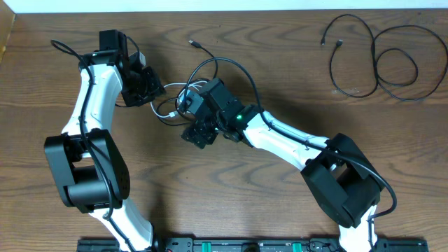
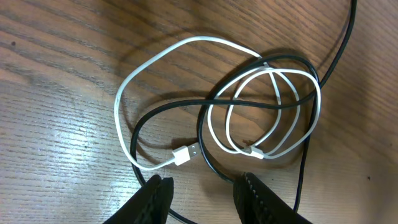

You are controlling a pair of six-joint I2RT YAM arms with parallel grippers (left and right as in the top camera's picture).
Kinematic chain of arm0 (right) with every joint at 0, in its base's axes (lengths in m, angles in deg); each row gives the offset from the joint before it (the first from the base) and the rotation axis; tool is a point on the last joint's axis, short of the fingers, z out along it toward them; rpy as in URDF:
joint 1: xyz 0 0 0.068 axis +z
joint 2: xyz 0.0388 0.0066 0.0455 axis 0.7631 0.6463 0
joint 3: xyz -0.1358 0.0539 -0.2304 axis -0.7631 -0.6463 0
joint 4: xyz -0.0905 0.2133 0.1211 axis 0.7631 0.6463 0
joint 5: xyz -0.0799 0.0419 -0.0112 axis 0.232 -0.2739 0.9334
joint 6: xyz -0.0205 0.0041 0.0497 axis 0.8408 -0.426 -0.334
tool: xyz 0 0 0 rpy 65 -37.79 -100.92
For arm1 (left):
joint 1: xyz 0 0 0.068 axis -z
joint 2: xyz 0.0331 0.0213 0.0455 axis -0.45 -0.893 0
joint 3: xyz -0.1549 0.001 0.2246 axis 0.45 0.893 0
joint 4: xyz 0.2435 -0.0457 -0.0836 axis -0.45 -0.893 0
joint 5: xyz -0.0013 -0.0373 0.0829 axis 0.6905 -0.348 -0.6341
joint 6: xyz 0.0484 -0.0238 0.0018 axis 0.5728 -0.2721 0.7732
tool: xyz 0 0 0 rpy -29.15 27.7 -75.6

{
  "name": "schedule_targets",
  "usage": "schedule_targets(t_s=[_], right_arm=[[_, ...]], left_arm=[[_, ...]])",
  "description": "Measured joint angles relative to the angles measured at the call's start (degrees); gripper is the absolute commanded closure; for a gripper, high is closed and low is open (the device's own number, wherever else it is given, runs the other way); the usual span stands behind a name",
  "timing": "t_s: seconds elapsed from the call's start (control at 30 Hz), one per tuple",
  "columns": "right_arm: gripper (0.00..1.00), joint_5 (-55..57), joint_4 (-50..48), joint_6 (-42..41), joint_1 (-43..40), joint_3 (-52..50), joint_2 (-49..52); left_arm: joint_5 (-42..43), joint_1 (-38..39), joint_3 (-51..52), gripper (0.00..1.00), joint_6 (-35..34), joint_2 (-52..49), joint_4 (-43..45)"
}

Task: Untangle cables
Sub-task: 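Move the right gripper left to the white cable bundle held by left gripper, then grasp the black cable at the bundle and pull it up-right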

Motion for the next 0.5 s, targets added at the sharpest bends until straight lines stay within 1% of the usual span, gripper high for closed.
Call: schedule_targets(t_s=[0.03, 0.1, 0.13, 0.17, 0.23, 0.27, 0.3, 0.33, 0.5], right_arm=[[0.22, 0.3, 0.2, 1.1, 0.0, 0.0, 0.1], [0.21, 0.7, 0.4, 2.9, 0.0, 0.0, 0.4], [0.25, 1.0, 0.5, 4.5, 0.0, 0.0, 1.0], [0.32, 1.1, 0.4, 5.0, 0.0, 0.0, 1.5], [0.55, 1.3, 0.3, 5.8, 0.0, 0.0, 2.9], [0.77, 1.3, 0.3, 6.3, 0.0, 0.0, 3.3], [0.93, 1.5, 0.2, 6.6, 0.0, 0.0, 4.2], [0.99, 1.6, 0.2, 7.0, 0.0, 0.0, 4.7], [0.99, 1.4, 0.3, 7.2, 0.0, 0.0, 5.2]], left_arm=[[0.0, 0.0, 0.0, 0.60, 0.0, 0.0, 0.0], [0.0, 0.0, 0.0, 0.60, 0.0, 0.0, 0.0], [0.0, 0.0, 0.0, 0.61, 0.0, 0.0, 0.0], [0.0, 0.0, 0.0, 0.60, 0.0, 0.0, 0.0], [0.0, 0.0, 0.0, 0.60, 0.0, 0.0, 0.0], [0.0, 0.0, 0.0, 0.60, 0.0, 0.0, 0.0], [0.0, 0.0, 0.0, 0.60, 0.0, 0.0, 0.0], [0.0, 0.0, 0.0, 0.60, 0.0, 0.0, 0.0], [0.0, 0.0, 0.0, 0.60, 0.0, 0.0, 0.0]])
